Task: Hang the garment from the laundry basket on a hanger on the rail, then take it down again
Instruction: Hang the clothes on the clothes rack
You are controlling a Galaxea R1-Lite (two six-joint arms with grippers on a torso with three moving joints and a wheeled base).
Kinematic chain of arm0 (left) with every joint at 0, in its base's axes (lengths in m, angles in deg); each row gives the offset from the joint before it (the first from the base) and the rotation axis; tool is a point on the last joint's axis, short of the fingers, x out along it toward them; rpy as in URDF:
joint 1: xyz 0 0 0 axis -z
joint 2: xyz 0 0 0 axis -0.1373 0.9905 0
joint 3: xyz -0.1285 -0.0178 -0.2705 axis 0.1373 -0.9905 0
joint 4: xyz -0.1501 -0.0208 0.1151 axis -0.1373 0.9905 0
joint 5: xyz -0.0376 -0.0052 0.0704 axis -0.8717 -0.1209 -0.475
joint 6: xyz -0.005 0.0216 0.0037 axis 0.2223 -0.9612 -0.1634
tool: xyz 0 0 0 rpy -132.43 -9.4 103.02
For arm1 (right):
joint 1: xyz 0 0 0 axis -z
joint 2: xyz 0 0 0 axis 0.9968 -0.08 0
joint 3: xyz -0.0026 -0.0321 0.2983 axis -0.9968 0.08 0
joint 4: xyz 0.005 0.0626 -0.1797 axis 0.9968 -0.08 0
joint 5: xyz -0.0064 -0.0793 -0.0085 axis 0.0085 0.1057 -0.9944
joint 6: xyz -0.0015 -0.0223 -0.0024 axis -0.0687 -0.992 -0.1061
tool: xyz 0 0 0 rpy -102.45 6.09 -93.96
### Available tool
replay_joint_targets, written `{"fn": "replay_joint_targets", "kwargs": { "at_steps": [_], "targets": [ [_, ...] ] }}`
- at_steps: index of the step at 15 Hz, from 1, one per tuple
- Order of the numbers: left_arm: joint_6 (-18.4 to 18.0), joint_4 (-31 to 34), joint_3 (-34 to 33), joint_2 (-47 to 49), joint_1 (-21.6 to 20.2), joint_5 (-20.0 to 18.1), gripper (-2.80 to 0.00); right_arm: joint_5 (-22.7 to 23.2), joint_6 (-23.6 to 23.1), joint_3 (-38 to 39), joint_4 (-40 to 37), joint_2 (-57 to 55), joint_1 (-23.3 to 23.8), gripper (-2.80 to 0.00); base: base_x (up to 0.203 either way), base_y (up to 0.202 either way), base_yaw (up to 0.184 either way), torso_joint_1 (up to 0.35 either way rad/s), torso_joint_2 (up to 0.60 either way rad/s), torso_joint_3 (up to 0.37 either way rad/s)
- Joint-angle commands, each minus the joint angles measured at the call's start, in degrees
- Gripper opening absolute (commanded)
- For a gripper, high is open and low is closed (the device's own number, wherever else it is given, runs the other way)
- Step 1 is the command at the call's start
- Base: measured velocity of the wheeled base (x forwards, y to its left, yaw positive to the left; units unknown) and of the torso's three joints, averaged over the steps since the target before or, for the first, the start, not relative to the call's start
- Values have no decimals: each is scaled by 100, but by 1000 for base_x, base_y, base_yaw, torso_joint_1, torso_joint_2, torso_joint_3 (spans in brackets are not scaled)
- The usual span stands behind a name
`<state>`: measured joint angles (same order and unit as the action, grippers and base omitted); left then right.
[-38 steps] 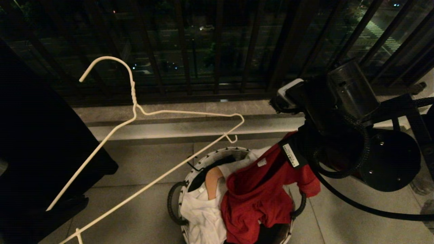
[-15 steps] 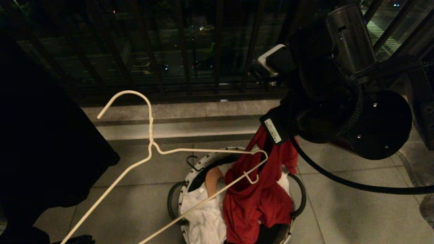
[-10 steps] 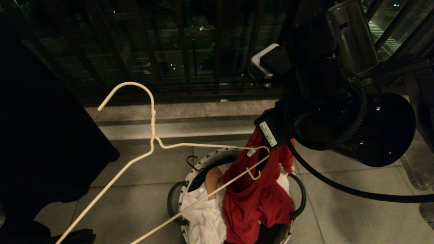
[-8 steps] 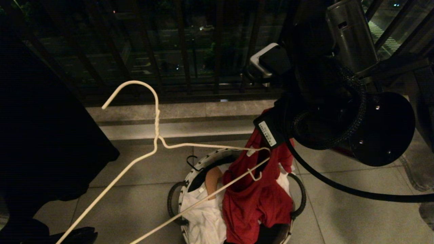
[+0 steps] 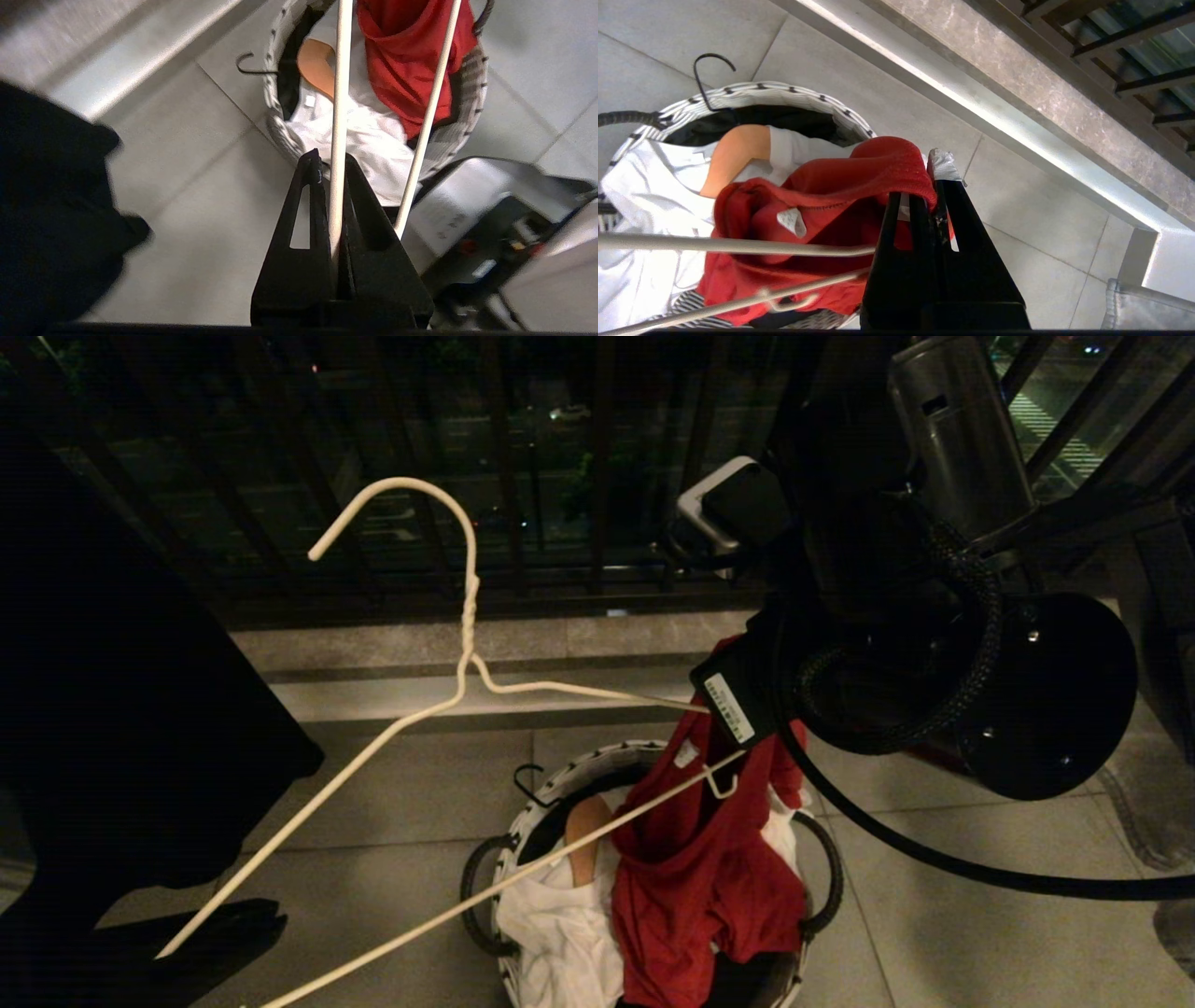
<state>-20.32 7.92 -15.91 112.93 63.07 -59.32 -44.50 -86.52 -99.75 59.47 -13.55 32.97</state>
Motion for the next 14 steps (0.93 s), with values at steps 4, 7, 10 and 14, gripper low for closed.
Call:
{"fn": "replay_joint_targets", "kwargs": {
  "at_steps": [4, 7, 10, 14],
  "targets": [
    [-725, 7, 106, 323, -7, 200, -280, -15, -2, -1, 12, 53, -47, -280, 0, 0, 0, 0, 0, 0],
    [-934, 7, 122, 411, -7, 456, -280, 3, 7, -6, 21, 87, -73, -280, 0, 0, 0, 0, 0, 0],
    [-1127, -232, 114, 419, -8, 697, -280, 25, 143, -18, 38, 82, -82, -280, 0, 0, 0, 0, 0, 0],
    [-1705, -1164, 13, 530, -7, 963, -280, 117, 200, -18, 38, 131, -91, -280, 0, 0, 0, 0, 0, 0]
  ]
}}
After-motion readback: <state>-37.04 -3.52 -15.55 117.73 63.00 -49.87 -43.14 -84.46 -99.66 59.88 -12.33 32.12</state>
